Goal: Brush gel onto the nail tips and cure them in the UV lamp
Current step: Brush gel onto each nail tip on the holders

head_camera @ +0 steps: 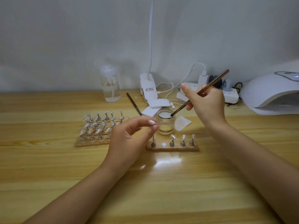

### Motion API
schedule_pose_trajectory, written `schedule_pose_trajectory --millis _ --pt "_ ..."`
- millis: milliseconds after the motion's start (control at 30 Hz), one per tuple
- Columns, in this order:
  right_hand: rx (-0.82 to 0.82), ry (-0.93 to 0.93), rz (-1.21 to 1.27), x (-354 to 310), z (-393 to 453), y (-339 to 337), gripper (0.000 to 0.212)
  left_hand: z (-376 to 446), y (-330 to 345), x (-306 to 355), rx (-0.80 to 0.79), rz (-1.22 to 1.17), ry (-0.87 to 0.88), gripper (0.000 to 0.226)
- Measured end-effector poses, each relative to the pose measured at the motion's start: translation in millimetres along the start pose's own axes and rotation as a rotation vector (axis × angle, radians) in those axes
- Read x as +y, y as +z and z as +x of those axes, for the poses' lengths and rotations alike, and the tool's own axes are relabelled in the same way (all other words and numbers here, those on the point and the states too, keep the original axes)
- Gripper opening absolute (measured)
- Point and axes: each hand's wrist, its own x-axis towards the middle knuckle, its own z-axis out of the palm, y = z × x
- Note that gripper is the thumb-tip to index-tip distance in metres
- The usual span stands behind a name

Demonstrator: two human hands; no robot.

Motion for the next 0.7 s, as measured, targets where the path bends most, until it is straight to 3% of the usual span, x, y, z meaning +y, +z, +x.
schedule_pose_trajectory --millis 300,700 --pt "0.087 0.065 0.042 -2.8 3.8 -5.8 0.045 2.3 0.0 0.5 0.002 -0.009 -0.033 0.015" --pt "0.078 0.106 0.119 -1.8 -2.4 -8.8 0.042 2.2 1.0 1.7 -0.008 0.068 -0.003 0.025"
